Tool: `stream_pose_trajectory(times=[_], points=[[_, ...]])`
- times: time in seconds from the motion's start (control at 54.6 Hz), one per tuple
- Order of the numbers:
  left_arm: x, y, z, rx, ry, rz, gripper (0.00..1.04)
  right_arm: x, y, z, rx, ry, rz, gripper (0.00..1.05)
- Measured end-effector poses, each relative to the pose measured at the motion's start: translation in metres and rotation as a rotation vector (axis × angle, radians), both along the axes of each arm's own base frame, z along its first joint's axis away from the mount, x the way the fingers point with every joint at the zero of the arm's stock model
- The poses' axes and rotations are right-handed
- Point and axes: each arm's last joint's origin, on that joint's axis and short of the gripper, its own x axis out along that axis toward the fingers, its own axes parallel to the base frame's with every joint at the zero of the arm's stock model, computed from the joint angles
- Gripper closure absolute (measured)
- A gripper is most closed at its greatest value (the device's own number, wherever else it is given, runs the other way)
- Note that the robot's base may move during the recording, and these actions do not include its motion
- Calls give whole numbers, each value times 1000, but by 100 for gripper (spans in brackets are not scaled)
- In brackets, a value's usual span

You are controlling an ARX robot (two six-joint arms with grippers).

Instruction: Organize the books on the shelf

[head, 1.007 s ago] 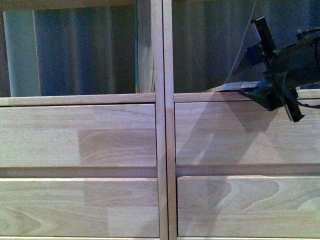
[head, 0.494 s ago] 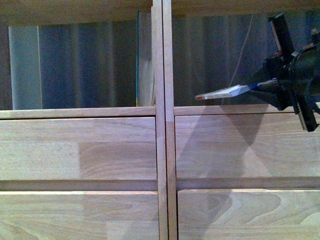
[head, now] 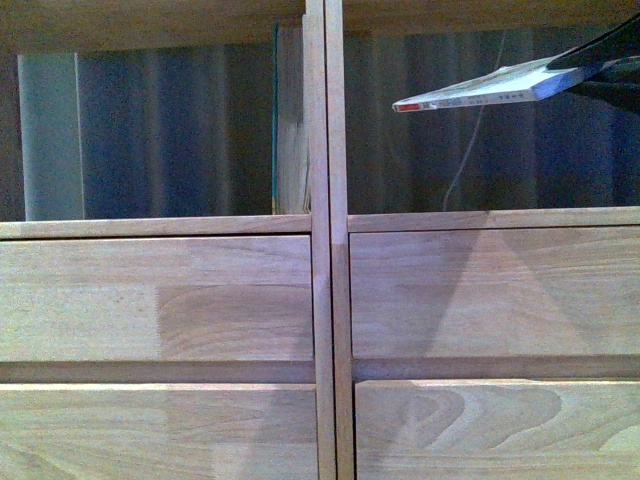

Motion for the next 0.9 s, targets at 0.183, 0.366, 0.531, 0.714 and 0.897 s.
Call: stream_pose_trajectory(times=[0.183,0.366,0.531,0.714,0.897], points=[[17,4,45,-78,-93,-111,7,-23,2,-8,-19,-17,88,97],[53,6,98,-138,-145,-187,7,-42,11,-9,-51,-62,168,97],[102,0,135,-336,-85,-404,7,-50,29,-13,-93,-104,232,97],[148,-24,161,-595,0,-581,7,-54,52,-18,-112,-130,309,97],[175,-57,178,-751,37,-676,7,-57,76,-18,-105,-153,365,97]])
